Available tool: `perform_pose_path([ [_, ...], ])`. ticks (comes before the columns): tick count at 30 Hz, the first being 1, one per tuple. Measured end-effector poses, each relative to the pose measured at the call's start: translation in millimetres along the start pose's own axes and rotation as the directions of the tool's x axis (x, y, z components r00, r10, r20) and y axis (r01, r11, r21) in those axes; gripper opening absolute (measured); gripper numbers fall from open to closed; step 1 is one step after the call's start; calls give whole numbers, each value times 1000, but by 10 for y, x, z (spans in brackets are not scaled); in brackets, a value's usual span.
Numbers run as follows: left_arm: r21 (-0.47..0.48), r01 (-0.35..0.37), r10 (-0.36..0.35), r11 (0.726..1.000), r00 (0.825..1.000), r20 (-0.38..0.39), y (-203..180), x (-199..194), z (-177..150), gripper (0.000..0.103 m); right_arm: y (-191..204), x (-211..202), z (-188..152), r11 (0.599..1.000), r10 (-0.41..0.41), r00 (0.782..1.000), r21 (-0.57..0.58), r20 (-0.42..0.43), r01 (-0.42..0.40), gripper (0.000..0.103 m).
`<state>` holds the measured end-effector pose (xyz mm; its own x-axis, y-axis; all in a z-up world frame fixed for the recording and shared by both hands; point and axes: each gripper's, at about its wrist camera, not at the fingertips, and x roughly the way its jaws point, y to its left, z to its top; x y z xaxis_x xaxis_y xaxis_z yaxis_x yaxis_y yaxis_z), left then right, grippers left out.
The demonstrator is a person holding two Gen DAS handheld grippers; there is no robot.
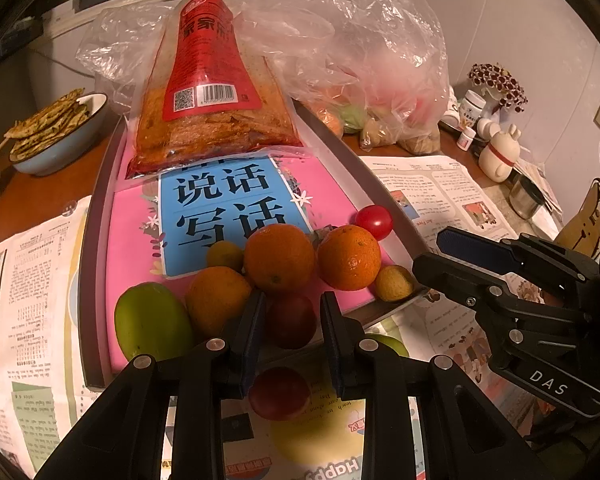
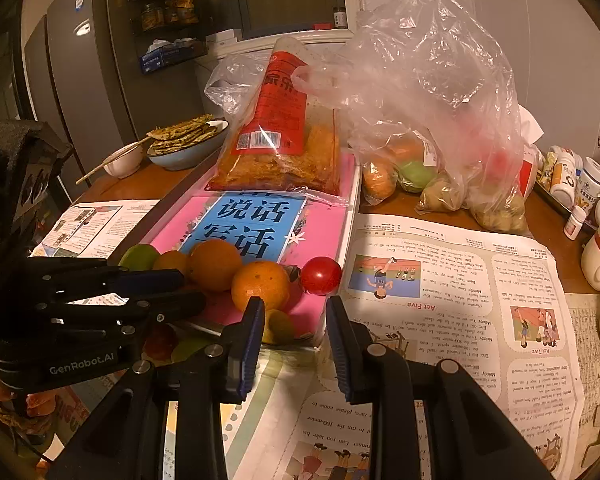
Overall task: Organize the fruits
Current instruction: 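Open the right tool to drop its tomato in the box while the left tool releases its tomato, then move the right tool toward the green fruit while the left tool approaches another red tomato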
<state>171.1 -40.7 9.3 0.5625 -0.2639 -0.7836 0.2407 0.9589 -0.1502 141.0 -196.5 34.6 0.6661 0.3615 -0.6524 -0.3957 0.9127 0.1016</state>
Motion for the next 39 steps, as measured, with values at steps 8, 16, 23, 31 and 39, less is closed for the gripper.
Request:
perform_pose_path([
  [8,3,-1,1,1000,1000,7,-3,-23,-4,32,8,-46,6,1000,3,1000,6,8,-4,40],
  [16,3,1,-1,1000,1000,19,-19,-83,0,43,2,-82,8,1000,3,1000,12,15,-3,45],
  [23,2,-15,15,1000,999,30,-28,-136,-7,52,-4,-134,7,1000,0,1000,18,26,0,49],
  [31,-4,-21,21,1000,999,42,-20,-198,-5,55,2,-184,5,1000,-8,999,17,35,7,53],
  [39,-7,-35,35,999,997,64,-32,-282,0,62,8,-246,6,1000,-11,999,15,46,10,58],
])
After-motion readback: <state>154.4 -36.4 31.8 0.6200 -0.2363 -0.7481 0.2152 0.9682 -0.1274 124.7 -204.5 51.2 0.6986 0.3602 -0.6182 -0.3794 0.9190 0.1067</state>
